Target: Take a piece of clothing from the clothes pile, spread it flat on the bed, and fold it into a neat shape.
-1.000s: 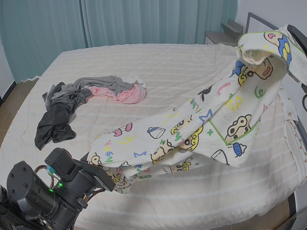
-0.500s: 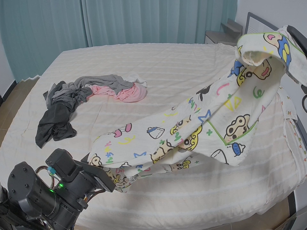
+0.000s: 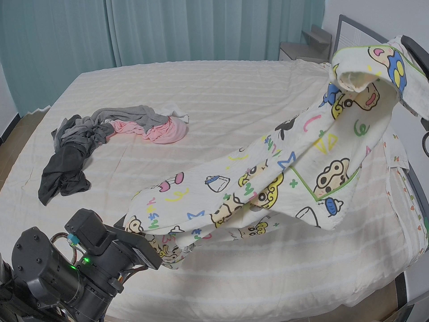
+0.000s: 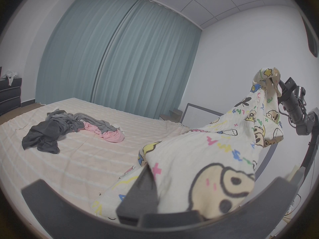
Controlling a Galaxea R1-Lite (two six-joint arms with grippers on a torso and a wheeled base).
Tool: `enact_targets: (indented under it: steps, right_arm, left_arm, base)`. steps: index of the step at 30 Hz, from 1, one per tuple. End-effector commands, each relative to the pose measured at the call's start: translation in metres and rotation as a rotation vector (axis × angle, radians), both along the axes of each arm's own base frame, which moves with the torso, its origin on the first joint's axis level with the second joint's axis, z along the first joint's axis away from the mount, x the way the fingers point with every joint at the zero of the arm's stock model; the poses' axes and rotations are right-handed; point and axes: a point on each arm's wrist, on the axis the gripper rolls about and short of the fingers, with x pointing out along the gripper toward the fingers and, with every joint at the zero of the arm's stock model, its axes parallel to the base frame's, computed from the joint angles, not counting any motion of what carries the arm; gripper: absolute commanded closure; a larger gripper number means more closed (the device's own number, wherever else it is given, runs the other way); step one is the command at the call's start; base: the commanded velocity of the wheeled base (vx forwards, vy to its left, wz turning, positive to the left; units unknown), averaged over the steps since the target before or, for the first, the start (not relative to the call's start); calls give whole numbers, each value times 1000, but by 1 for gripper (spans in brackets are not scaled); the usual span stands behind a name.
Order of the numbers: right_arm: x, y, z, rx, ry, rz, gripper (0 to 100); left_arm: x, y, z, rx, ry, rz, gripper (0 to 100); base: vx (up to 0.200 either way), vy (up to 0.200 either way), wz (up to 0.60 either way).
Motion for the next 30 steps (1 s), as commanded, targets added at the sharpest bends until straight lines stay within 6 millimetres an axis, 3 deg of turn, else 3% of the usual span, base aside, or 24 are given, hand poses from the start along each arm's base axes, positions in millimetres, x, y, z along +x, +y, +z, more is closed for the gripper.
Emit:
enact_targets:
  steps: [1,9,18,21,30]
  right_arm:
    - [0,0,0,-1,1,1,100]
    - [4,3,-4,-15,19,-2,100]
    - [11,5,-12,-57,68,7,100]
    - [17,10,-17,-76,92,10,100]
    - [20,13,-22,-94,116,15,100]
  left_arm:
    - [0,0,1,-13,-10,0,100]
    - [0,1,2,-11,-15,4,100]
    - [2,15,25,-67,-96,56,100]
    - [5,28,34,-37,-147,114,100]
    - [3,34,47,24,-225,122,100]
  base:
    - [0,-200,0]
    - [0,-200,0]
    - [0,0,0]
    - [0,0,0]
    - [0,0,0]
